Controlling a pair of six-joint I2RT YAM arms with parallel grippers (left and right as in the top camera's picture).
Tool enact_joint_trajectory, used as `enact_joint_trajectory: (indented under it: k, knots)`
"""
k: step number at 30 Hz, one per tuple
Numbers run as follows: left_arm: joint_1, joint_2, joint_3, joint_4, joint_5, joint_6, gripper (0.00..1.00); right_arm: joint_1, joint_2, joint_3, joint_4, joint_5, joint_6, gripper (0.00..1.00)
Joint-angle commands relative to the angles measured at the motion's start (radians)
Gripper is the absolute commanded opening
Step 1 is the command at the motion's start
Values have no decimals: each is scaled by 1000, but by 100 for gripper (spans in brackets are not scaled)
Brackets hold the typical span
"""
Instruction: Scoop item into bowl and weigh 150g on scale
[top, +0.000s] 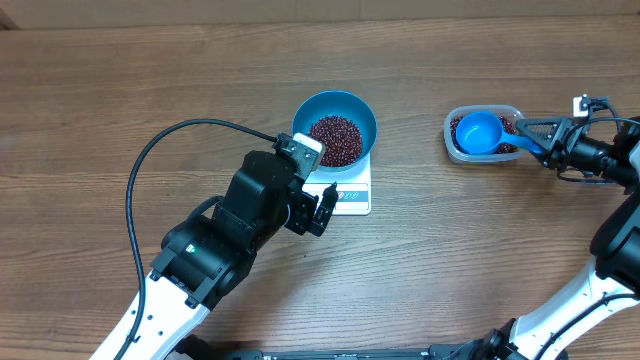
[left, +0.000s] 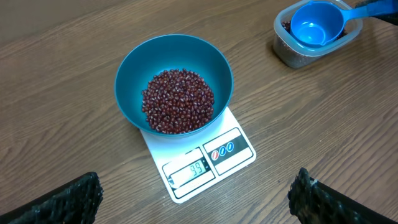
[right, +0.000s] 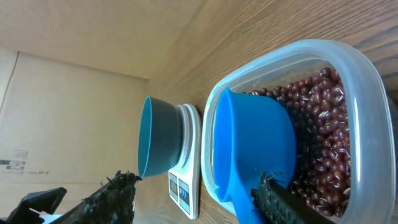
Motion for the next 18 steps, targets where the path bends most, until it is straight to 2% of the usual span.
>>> enact_joint_trajectory:
  k: [1,6,18]
  knots:
    - [5,-11,-1,4,13,4,99,-2,8,0,5,21,-8,59]
    - [5,-11,-1,4,13,4,100,-2,8,0,5,32,-8,54]
    - [5,-11,-1,3,13,4,100,-1,8,0,-8,77,-8,56]
